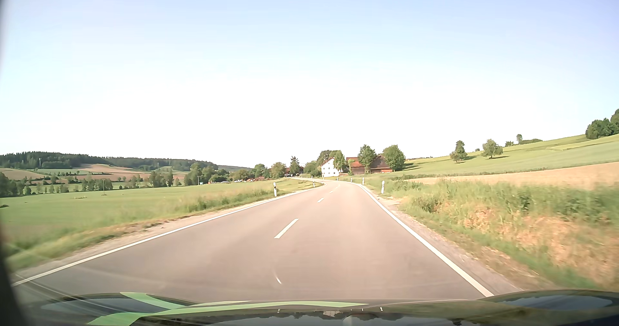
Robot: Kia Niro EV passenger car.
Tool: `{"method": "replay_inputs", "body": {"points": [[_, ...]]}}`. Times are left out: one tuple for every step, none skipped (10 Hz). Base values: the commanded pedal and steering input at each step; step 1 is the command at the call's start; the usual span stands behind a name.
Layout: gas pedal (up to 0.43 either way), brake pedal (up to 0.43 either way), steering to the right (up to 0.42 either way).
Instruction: Follow the waypoints while adhering to traffic rules and regulations
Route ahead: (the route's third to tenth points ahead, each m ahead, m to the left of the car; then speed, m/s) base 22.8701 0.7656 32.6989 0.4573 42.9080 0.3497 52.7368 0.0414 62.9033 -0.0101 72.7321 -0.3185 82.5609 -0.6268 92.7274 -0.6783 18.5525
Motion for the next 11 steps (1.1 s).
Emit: {"method": "replay_inputs", "body": {"points": [[0.13, 0.0, 0.017], [0.13, 0.0, 0.016], [0.13, 0.0, 0.015], [0.13, 0.0, 0.014], [0.13, 0.0, 0.012], [0.13, 0.0, 0.011], [0.13, 0.0, 0.01], [0.118, 0.0, 0.01], [0.11, 0.0, 0.01], [0.087, 0.0, 0.009], [0.087, 0.0, 0.008]]}}
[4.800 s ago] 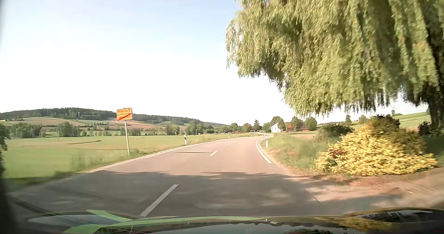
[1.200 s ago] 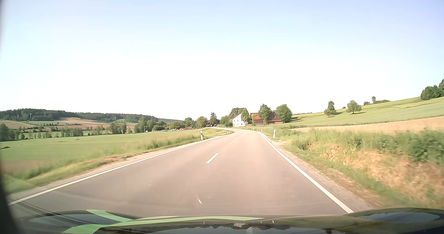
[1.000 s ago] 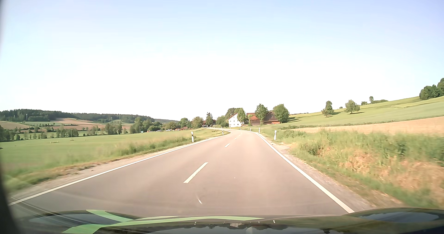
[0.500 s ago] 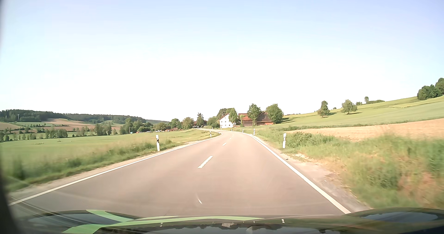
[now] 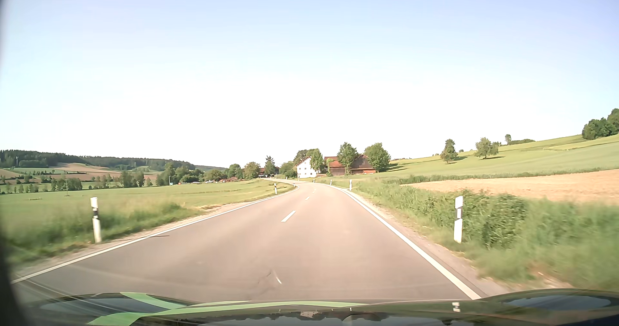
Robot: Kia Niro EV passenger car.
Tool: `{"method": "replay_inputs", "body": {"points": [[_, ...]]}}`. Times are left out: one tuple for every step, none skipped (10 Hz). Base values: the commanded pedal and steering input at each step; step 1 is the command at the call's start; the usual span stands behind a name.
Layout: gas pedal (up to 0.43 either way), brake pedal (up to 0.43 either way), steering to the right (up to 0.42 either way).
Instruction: Follow the waypoints while adhering to traffic rules and regulations
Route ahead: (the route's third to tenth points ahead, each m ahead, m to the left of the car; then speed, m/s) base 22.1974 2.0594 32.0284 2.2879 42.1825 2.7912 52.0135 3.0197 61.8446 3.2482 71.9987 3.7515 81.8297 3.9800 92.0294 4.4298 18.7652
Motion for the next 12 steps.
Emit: {"method": "replay_inputs", "body": {"points": [[0.087, 0.0, 0.005], [0.098, 0.0, 0.003], [0.098, 0.0, 0.001], [0.098, 0.0, 0.0], [0.11, 0.0, -0.001], [0.11, 0.0, -0.006], [0.11, 0.0, -0.013], [0.098, 0.0, -0.013], [0.098, 0.0, -0.013], [0.098, 0.0, -0.012], [0.11, 0.0, -0.012], [0.118, 0.0, -0.011]]}}
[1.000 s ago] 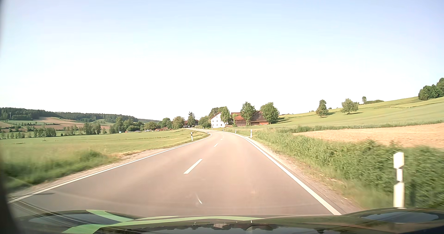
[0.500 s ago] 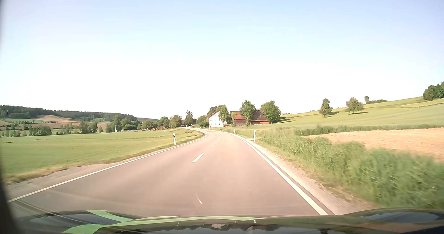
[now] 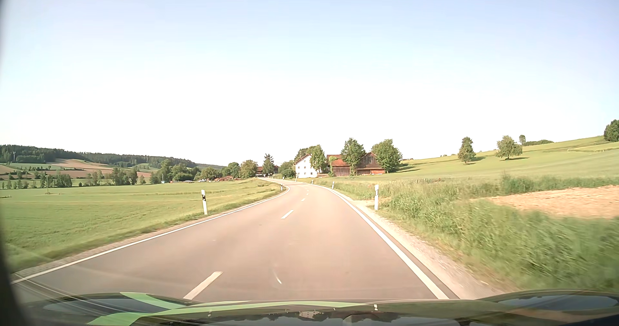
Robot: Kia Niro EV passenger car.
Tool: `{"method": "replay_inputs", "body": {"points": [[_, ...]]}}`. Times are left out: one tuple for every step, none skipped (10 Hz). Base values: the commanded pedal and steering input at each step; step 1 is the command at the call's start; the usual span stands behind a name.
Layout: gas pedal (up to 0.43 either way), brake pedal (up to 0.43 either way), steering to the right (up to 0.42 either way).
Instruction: Follow the waypoints while adhering to traffic rules and regulations
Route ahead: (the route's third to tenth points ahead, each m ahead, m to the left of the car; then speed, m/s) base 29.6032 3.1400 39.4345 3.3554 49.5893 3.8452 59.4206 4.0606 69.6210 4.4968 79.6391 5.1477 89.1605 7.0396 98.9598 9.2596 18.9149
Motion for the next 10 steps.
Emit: {"method": "replay_inputs", "body": {"points": [[0.13, 0.0, -0.012], [0.13, 0.0, -0.011], [0.118, 0.0, -0.011], [0.087, 0.0, -0.011], [0.079, 0.0, -0.009], [0.079, 0.0, -0.008], [0.087, 0.0, -0.008], [0.098, 0.0, -0.008], [0.11, 0.0, -0.007], [0.118, 0.0, -0.007]]}}
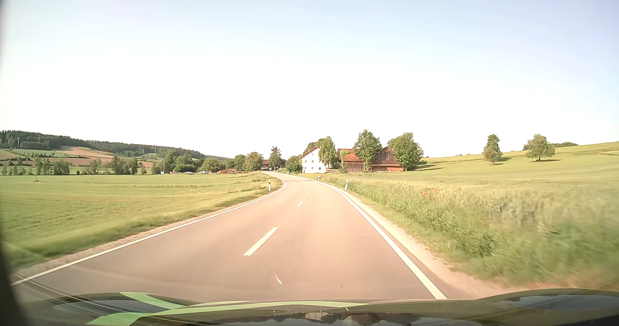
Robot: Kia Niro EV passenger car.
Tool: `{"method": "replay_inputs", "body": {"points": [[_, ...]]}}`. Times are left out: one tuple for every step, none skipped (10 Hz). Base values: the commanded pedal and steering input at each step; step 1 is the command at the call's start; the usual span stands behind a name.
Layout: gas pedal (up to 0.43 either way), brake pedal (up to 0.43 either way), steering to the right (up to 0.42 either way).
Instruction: Follow the waypoints while adhering to traffic rules and regulations
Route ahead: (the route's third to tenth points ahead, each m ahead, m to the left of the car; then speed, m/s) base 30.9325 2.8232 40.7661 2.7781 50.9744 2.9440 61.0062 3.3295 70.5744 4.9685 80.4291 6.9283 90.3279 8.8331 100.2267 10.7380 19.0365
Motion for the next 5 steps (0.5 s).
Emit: {"method": "replay_inputs", "body": {"points": [[0.118, 0.0, -0.007], [0.118, 0.0, -0.007], [0.11, 0.0, -0.007], [0.098, 0.0, -0.007], [0.098, 0.0, -0.007]]}}
